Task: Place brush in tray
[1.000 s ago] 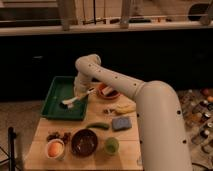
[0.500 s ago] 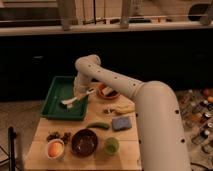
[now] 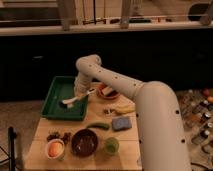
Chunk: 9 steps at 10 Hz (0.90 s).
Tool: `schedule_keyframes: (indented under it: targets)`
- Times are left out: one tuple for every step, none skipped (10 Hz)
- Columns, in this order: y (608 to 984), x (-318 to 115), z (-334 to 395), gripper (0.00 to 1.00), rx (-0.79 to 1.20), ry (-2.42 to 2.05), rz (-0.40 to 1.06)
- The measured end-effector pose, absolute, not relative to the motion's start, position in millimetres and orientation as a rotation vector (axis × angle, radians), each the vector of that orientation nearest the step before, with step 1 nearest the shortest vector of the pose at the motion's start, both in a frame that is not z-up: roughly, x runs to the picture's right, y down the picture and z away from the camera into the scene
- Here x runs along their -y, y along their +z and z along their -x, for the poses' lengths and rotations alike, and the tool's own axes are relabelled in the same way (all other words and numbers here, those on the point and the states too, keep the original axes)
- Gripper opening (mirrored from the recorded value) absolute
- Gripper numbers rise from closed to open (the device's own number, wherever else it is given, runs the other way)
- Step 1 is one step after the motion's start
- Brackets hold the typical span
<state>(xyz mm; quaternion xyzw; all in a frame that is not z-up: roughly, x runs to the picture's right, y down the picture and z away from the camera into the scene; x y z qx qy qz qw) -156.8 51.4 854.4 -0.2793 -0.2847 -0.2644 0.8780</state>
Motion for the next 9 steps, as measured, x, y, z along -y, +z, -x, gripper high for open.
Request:
schedule_keyframes:
  targets:
    - [852.7,-51.2,160.3,0.0,0.598,-0.578,0.568]
    - [851.4,-50.2,162.6,0.0,0.602,-0.599,0.558]
    - [851.0,-50.0,164.3,0.0,0.604,-0.615,0.553]
    - [849.6,-49.5,170.0,0.0,0.61,-0.646,0.544]
    - [848.9,-49.3,174.5,0.0,0.613,-0.669,0.541]
    - [849.0,-48.6,179.1,0.0,0.615,-0.699,0.539]
    - [849.4,-46.8,182.8,0.0,0.615,-0.73,0.537]
    - [849.6,-44.6,188.8,0.0,0.617,-0.766,0.534]
    - [849.8,-43.3,194.6,0.0,0.616,-0.804,0.535]
